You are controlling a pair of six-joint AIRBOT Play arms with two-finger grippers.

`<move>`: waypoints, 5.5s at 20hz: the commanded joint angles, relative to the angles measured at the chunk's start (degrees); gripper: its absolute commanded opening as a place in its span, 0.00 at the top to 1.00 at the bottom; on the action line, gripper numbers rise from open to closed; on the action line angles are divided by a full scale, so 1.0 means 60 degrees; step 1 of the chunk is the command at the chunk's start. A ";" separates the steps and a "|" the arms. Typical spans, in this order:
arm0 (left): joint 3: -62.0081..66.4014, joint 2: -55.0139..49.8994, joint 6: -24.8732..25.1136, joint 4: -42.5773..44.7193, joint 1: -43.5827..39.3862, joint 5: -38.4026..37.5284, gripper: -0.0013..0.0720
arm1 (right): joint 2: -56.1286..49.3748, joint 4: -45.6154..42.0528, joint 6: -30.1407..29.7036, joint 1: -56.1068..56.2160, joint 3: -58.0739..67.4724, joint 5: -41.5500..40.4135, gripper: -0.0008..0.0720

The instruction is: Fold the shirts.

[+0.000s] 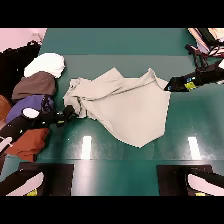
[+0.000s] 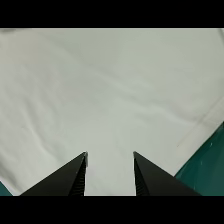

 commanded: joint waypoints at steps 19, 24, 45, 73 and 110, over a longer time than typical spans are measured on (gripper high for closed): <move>0.3191 -0.0015 0.1916 -0.0135 0.0007 -0.1898 0.95 | 0.1468 0.1807 0.2645 0.3260 -0.7074 -0.2218 0.38; 0.3191 -0.0011 0.1912 -0.0127 0.0011 -0.2102 0.95 | 0.0528 0.1738 0.2302 0.3694 -0.6196 -0.2714 0.81; 1.5945 0.1810 0.0900 0.0324 0.1880 -0.5745 0.95 | 0.5406 -0.0324 0.0423 -0.2324 0.4164 -0.1260 0.97; 1.0735 -0.5741 0.2095 0.2157 0.0667 -0.2415 0.95 | -0.5683 -0.0685 -0.0073 -0.1384 0.6994 0.0474 0.97; -0.0372 0.0342 0.1880 0.2073 0.0000 -0.2867 0.32 | 0.1089 -0.0739 -0.0291 -0.2361 -0.1559 0.0011 0.50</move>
